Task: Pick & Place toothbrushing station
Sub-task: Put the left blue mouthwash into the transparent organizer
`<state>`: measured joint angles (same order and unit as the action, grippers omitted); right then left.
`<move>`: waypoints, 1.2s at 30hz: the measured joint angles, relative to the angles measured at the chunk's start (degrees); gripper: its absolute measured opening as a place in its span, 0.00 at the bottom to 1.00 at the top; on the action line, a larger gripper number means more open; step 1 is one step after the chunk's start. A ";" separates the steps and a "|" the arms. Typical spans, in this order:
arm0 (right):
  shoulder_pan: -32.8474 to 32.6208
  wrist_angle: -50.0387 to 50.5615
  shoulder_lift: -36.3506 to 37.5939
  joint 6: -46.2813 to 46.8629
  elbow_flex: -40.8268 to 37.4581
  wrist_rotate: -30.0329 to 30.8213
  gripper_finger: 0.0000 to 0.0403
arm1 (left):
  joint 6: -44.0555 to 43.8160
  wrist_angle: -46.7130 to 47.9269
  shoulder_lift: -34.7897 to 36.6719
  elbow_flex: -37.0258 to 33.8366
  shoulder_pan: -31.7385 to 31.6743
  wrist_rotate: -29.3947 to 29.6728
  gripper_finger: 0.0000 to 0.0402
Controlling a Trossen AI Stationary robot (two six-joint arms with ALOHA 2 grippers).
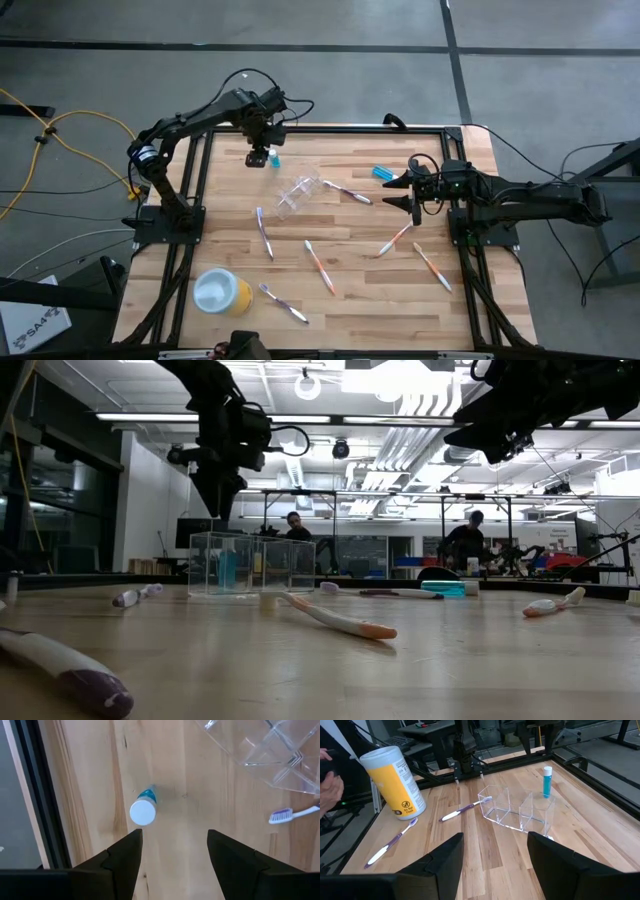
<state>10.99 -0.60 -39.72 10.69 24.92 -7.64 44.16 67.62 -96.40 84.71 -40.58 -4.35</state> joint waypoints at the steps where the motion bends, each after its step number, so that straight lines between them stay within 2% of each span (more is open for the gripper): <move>1: 0.01 0.00 0.00 0.01 0.01 0.00 0.52 | 0.00 -0.11 0.00 0.00 0.00 0.06 0.54; 6: -0.01 0.00 0.00 0.01 0.00 0.00 0.52 | -2.24 -1.29 0.00 -0.07 1.24 0.54 0.54; 13: -0.01 0.00 0.00 0.00 0.01 0.00 0.52 | -5.70 -2.65 -0.80 -0.15 4.16 4.26 0.54; 21: 0.00 0.00 0.00 0.00 0.00 0.00 0.52 | -8.50 -3.27 -4.72 -0.17 3.65 5.33 0.54; 36: 0.01 0.00 0.00 0.01 -0.01 0.00 0.52 | -12.61 -5.35 -4.79 -0.17 1.60 4.54 0.54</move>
<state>11.00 -0.60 -39.72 10.70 24.91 -7.64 31.55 62.28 -101.19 84.53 -38.98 0.20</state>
